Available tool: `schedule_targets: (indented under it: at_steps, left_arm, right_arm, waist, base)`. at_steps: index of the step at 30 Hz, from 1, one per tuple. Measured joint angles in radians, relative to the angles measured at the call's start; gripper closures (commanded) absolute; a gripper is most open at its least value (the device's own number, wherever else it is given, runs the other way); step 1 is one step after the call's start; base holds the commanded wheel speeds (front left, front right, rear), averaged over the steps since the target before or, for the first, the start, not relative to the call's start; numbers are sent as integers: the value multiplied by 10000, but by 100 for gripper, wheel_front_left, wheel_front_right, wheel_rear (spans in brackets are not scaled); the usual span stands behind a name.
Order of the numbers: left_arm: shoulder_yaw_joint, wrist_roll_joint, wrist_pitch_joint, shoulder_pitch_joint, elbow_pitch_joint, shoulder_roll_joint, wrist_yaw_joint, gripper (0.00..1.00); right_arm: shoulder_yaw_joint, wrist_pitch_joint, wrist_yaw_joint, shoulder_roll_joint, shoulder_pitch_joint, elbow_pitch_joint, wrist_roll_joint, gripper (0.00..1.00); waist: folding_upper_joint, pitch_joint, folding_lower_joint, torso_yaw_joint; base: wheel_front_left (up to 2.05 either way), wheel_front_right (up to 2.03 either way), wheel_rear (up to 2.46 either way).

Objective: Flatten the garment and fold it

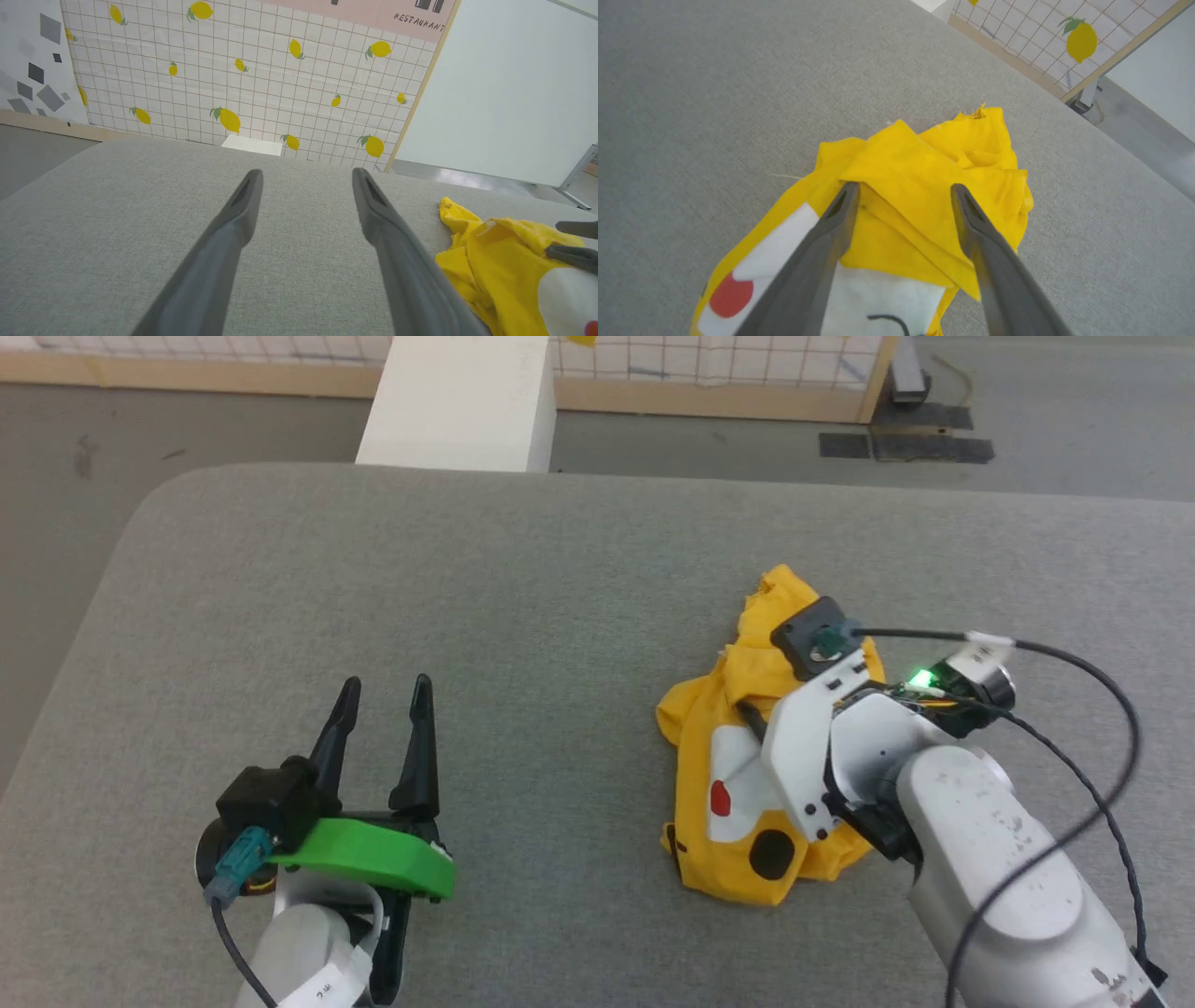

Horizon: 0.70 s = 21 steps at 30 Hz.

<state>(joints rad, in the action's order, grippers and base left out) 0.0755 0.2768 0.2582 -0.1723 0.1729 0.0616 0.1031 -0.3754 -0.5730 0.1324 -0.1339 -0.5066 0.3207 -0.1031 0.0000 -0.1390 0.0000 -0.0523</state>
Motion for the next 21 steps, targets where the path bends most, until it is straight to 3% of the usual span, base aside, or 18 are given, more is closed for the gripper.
schedule_targets:
  at_steps: [1,3,5,8,13,21]
  left_arm:
    - [15,0,0,-25,12,-15,17,0]
    - [65,0,0,-60,59,-31,21,0]
    - [142,2,0,-126,119,-52,50,0]
    - [176,36,0,-144,161,-63,102,0]
    - [205,79,0,-135,253,-67,105,0]
    - [165,79,0,-83,366,-75,107,0]
  right_arm:
    - [-115,-291,0,17,-153,261,-17,13]
    - [-226,-713,0,17,-319,652,-54,65]
    - [-267,-834,0,-19,-469,851,-94,100]
    - [163,-543,0,-69,-732,882,-132,100]
    - [1870,155,0,-268,-731,723,19,100]
    - [6057,1239,0,-539,357,485,1455,100]
  waist:
    - [0,-52,0,-68]
    - [0,-128,0,-194]
    - [0,-191,0,-338]
    - [0,-247,0,-498]
    - [0,-140,0,-557]
    - [0,220,0,-305]
  base:
    - [0,0,0]
    - [0,0,0]
    - [0,0,0]
    - [0,0,0]
    - [0,0,0]
    - [0,0,0]
